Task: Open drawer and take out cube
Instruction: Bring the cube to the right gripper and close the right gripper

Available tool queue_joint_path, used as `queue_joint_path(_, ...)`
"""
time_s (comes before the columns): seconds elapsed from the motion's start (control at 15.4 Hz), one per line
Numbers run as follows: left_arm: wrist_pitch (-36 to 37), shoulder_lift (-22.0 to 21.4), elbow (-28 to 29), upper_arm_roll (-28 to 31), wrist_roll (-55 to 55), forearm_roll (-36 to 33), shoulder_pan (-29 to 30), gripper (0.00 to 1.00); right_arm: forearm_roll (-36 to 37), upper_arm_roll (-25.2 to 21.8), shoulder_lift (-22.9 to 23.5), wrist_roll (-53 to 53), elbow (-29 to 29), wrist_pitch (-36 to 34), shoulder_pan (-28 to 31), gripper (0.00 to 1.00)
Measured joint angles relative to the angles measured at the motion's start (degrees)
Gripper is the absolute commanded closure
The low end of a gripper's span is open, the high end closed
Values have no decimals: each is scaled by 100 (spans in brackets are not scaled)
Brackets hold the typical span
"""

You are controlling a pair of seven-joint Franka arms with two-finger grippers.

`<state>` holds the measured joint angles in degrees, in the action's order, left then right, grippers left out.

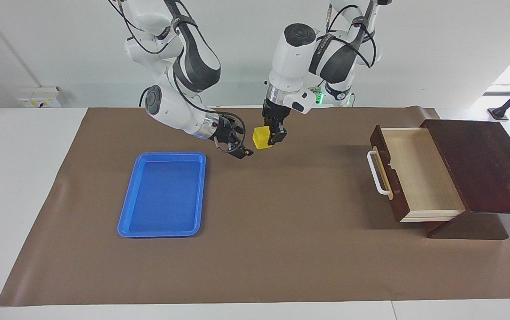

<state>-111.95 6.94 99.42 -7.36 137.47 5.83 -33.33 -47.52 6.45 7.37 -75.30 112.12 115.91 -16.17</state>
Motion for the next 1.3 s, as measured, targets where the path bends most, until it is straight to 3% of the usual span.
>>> queue_joint_path(0.98, 0, 0, 61, 2, -1, -2, -7, 100, 0, -8, 182, -401, -335, 156, -296, 0)
queue_joint_path(1.04, 0, 0, 62, 2, -1, -2, -7, 100, 0, -8, 186, -403, -335, 157, -296, 4)
queue_joint_path(1.11, 0, 0, 63, 2, -1, -2, -7, 100, 0, -8, 187, -411, -335, 157, -296, 12)
queue_joint_path(1.17, 0, 0, 64, 2, -1, -2, -8, 100, 0, -8, 188, -441, -335, 158, -296, 35)
queue_joint_path(1.24, 0, 0, 64, 2, -1, -2, -8, 100, 0, -8, 188, -475, -335, 160, -296, 81)
queue_joint_path(1.3, 0, 0, 65, 2, -1, -2, -9, 100, 0, -8, 189, -507, -335, 181, -297, 100)
